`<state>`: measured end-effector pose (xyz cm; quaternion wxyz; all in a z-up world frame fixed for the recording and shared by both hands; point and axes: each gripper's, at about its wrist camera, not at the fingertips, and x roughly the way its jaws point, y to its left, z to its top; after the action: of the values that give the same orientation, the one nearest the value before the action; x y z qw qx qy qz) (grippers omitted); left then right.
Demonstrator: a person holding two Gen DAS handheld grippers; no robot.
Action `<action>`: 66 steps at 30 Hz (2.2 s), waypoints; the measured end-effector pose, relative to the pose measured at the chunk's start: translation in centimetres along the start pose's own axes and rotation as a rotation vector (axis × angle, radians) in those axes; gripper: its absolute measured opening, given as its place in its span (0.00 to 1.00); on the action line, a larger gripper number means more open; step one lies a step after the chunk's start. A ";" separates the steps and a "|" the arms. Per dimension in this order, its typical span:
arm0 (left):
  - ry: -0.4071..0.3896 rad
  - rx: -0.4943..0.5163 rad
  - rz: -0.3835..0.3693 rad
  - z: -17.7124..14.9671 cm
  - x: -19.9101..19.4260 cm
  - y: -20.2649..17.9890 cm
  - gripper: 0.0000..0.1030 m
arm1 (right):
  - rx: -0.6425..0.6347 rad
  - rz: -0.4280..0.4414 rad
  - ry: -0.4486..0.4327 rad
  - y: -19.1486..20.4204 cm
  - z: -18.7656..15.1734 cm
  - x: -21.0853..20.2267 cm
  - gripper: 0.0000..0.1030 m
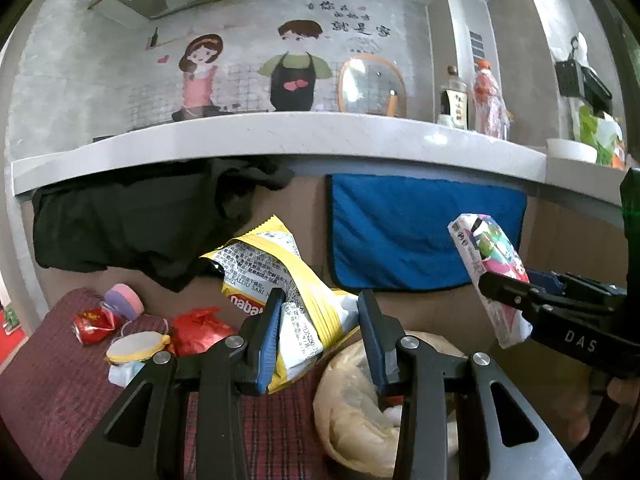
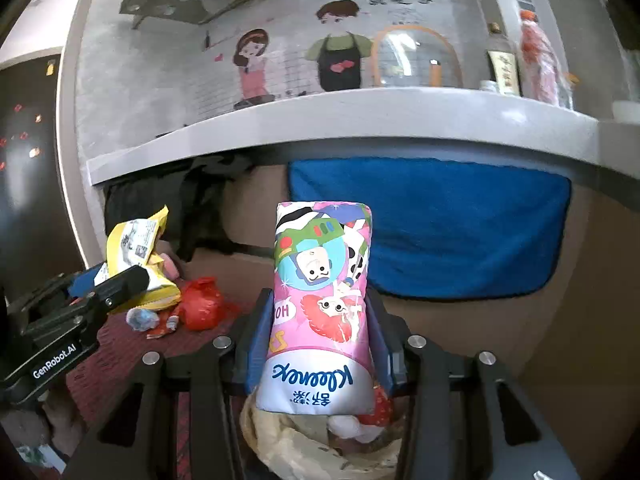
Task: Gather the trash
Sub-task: 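Carry the yellow wrapper and pink tissue pack over the bin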
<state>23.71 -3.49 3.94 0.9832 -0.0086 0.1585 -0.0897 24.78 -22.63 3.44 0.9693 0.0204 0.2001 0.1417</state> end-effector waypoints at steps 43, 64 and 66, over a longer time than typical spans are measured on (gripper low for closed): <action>0.194 -0.011 -0.088 -6.2 7.9 -2.7 0.37 | 0.090 -0.025 0.138 -3.4 -6.2 5.1 0.40; 0.260 -0.034 -0.129 -7.1 10.9 -2.8 0.37 | 0.132 -0.032 0.193 -4.6 -7.2 6.8 0.40; 0.270 -0.051 -0.169 -7.0 11.3 -2.6 0.38 | 0.136 -0.030 0.200 -4.7 -7.3 7.0 0.41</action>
<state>31.58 -8.01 -6.13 0.9414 -0.0348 0.2900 -0.1686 29.35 -25.29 -6.38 0.9429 0.0691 0.3051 0.1147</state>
